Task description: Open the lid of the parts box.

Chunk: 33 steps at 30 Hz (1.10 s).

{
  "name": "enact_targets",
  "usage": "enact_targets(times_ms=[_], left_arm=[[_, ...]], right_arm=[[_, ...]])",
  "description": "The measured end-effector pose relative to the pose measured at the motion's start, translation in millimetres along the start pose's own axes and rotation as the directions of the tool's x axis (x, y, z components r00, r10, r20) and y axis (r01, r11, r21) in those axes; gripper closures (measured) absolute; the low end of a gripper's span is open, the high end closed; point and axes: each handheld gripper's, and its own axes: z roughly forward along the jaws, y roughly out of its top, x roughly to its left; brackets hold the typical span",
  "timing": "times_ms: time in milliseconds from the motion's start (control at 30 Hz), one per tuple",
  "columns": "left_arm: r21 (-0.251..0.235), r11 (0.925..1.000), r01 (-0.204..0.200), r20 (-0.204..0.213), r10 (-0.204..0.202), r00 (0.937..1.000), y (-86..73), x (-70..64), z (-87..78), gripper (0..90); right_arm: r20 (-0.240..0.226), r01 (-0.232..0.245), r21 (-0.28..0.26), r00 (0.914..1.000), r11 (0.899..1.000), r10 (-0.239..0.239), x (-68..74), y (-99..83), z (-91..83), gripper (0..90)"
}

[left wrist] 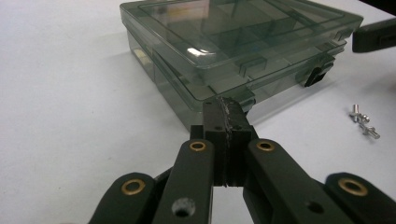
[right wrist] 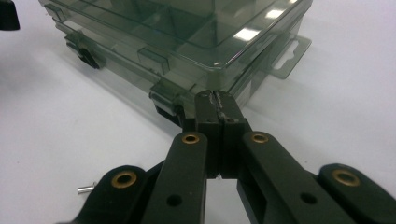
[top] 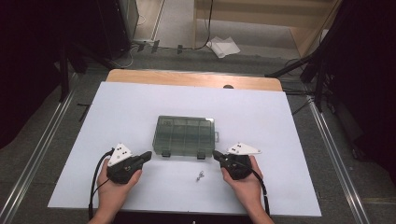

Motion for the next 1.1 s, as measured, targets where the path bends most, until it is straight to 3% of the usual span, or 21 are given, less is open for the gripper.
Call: enact_targets(times_ms=[400, 833, 1100], left_arm=[[-0.015, 0.9997, 0.02, -0.016, -0.021, 0.9997, 9.6, 17.2, 4.8, 89.7], [-0.038, 0.9993, 0.002, -0.03, -0.003, 0.9995, 27.0, 20.0, 20.6, 89.6], [-0.084, 0.9965, -0.004, -0.03, 0.001, 0.9996, 40.7, 17.5, 23.2, 89.5]], right_arm=[[0.008, 0.008, -0.041, 0.9999, 0.999, -0.008, -3.5, 17.0, -6.2, 90.0], [0.017, 0.022, -0.06, 0.9996, 0.998, -0.021, -5.4, 38.7, -9.5, 90.0], [0.02, 0.035, -0.071, 0.9992, 0.997, -0.033, -6.6, 47.3, -9.8, 90.0]])
